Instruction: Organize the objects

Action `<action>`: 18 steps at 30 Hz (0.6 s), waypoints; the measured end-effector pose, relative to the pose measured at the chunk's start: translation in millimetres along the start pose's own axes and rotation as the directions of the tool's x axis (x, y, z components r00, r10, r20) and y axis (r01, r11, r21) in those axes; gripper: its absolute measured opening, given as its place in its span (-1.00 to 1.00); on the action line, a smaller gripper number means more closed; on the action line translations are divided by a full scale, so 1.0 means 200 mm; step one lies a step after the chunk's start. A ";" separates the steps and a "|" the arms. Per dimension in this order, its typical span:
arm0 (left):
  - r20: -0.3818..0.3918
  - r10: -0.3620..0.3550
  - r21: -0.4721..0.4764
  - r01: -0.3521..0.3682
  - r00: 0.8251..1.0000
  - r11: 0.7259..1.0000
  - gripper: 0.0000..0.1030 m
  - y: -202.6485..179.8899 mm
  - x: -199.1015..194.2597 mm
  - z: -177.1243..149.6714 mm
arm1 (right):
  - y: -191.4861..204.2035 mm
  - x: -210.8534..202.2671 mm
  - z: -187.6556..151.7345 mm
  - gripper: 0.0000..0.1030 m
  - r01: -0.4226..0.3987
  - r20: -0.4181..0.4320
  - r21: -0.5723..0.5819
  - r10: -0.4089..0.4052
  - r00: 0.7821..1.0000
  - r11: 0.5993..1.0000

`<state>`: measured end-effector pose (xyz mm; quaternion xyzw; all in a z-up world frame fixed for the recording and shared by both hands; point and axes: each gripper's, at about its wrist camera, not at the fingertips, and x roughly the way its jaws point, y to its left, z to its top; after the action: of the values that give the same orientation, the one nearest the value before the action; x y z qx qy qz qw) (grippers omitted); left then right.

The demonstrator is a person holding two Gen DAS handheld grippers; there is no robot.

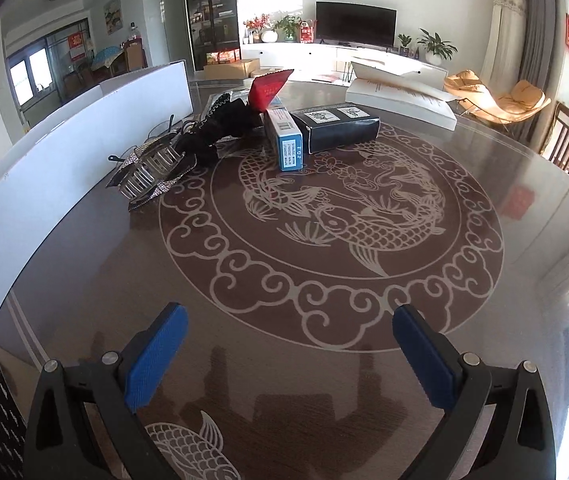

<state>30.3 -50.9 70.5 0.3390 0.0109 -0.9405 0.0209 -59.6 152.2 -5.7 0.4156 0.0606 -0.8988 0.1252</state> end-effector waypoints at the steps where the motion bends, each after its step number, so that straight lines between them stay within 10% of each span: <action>1: -0.004 -0.003 0.004 0.003 1.000 1.000 1.00 -0.01 0.01 0.00 | 0.00 0.00 0.00 0.99 0.005 -0.002 -0.004 -0.005 1.000 1.000; 9: -0.191 -0.140 -0.007 0.141 0.972 0.990 1.00 -0.17 0.35 -0.10 | -0.09 0.08 -0.03 0.99 0.074 -0.041 0.022 -0.073 0.996 0.997; 18: -0.272 -0.097 0.000 0.101 0.957 0.995 1.00 -0.21 0.56 -0.20 | -0.14 0.15 -0.02 1.00 0.077 -0.089 0.073 -0.070 0.994 0.994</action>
<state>-32.5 -11.2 -31.0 0.4640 0.0242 -0.8850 -0.0301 -83.3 175.3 -31.0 0.4560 0.0467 -0.8857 0.0734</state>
